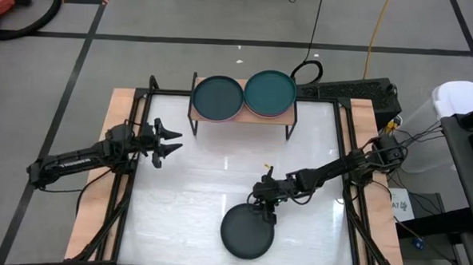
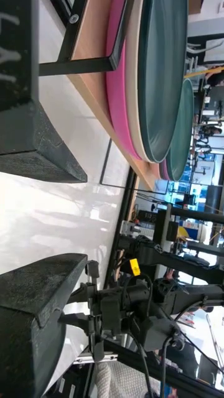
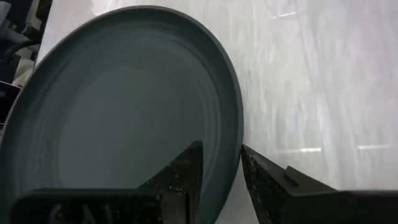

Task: Place and stack plates onto a shelf
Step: Stack the black plate on top of the dark blue plate on the shelf

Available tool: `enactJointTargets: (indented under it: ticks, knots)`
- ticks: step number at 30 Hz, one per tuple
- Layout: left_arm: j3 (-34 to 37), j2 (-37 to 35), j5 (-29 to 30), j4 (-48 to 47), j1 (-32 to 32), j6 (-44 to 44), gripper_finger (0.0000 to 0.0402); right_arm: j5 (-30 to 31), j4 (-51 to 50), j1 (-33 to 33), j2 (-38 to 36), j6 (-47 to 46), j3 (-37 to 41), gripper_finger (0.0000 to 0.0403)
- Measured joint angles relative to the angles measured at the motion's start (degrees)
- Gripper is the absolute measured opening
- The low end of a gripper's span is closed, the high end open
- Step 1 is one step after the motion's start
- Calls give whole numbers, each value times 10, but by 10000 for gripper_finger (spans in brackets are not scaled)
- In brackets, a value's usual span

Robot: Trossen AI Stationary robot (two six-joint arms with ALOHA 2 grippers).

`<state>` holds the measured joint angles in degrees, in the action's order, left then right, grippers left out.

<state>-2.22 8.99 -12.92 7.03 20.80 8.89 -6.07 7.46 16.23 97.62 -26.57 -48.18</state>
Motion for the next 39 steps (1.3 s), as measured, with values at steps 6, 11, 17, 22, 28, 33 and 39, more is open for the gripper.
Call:
enactJointTargets:
  ticks: [6, 11, 17, 22, 28, 33, 39]
  knots:
    - [0, 0, 0, 0, 0, 2, 200, 2, 1, -1, 4, 0, 0, 94]
    - [0, 0, 0, -6, 0, 2, 200, 3, 0, -5, 4, -2, 0, 94]
    - [0, 0, 0, -10, 0, 2, 200, 2, -8, -5, 4, -13, 2, 93]
    - [0, 0, 0, -10, 0, 2, 200, 3, -8, -4, 4, -30, 21, 93]
    - [0, 0, 0, -10, 0, 2, 200, 0, -5, -4, 4, -24, 24, 77]
    - [0, 0, 0, -10, 0, 2, 200, -1, 13, -4, 4, -5, 24, 20]
    - [0, 0, 0, -10, 0, 1, 200, -3, 27, -7, 3, 1, 24, 5]
